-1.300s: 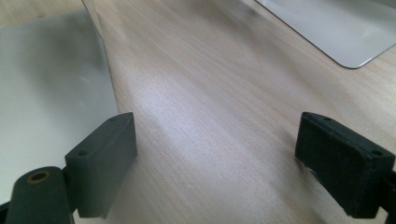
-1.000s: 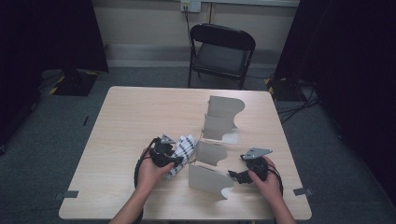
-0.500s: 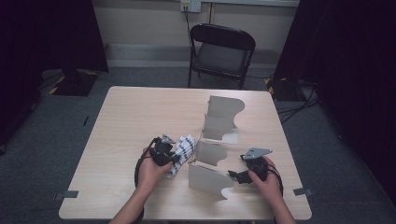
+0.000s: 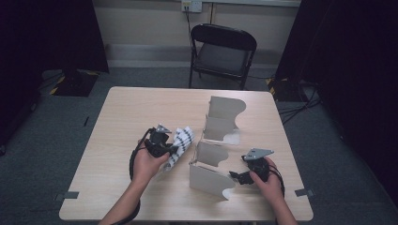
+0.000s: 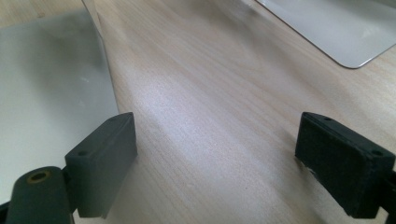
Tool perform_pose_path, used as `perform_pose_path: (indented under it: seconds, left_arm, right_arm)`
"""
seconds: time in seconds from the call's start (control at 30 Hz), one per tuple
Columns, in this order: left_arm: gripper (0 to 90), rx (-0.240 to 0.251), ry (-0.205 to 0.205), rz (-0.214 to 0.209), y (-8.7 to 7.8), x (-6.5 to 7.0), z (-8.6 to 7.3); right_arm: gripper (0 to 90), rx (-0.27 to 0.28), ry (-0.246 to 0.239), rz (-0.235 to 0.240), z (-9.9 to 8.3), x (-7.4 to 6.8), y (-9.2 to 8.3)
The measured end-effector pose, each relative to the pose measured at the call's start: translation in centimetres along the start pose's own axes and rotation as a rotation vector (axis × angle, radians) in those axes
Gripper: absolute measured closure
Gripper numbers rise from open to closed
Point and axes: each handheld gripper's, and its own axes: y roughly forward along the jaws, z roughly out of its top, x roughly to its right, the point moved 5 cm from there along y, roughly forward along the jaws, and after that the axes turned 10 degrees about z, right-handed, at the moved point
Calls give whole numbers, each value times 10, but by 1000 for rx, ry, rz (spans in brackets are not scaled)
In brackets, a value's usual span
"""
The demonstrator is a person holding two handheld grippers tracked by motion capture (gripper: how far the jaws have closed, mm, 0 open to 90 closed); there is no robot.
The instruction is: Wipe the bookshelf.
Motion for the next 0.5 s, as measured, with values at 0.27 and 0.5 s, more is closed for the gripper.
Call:
perform_pose_path:
  seconds: [0.27, 0.5]
  left_arm:
    - [769, 76, 3, 16, -28, 2, 45]
    - [768, 132, 28, 18, -42, 12, 80]
  right_arm:
    - [120, 0, 0, 0, 0, 0, 0]
    - [120, -1, -1, 0, 0, 0, 0]
